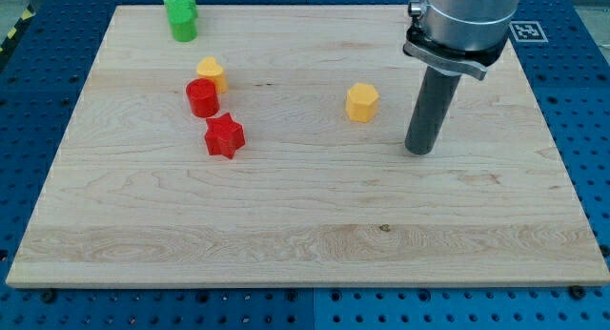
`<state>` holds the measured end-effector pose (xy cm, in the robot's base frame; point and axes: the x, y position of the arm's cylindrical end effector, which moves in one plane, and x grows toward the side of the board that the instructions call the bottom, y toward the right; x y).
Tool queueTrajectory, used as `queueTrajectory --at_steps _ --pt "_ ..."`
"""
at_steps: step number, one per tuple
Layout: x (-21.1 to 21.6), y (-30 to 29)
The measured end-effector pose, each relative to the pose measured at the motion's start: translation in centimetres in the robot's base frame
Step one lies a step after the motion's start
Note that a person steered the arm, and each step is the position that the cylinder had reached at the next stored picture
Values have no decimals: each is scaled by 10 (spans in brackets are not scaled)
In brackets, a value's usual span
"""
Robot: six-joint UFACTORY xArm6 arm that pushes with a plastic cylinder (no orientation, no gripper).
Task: Move the yellow hexagon down a bit
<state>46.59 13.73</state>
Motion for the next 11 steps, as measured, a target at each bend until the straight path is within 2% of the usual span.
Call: queueTrajectory --at_steps 2,4,5,6,8,9,11 --pt "-61 60" --pt "-85 -42" --pt "-96 -72" --pt "-88 -99" --pt "-36 -107" --pt "-17 -144" --pt "-3 -115"
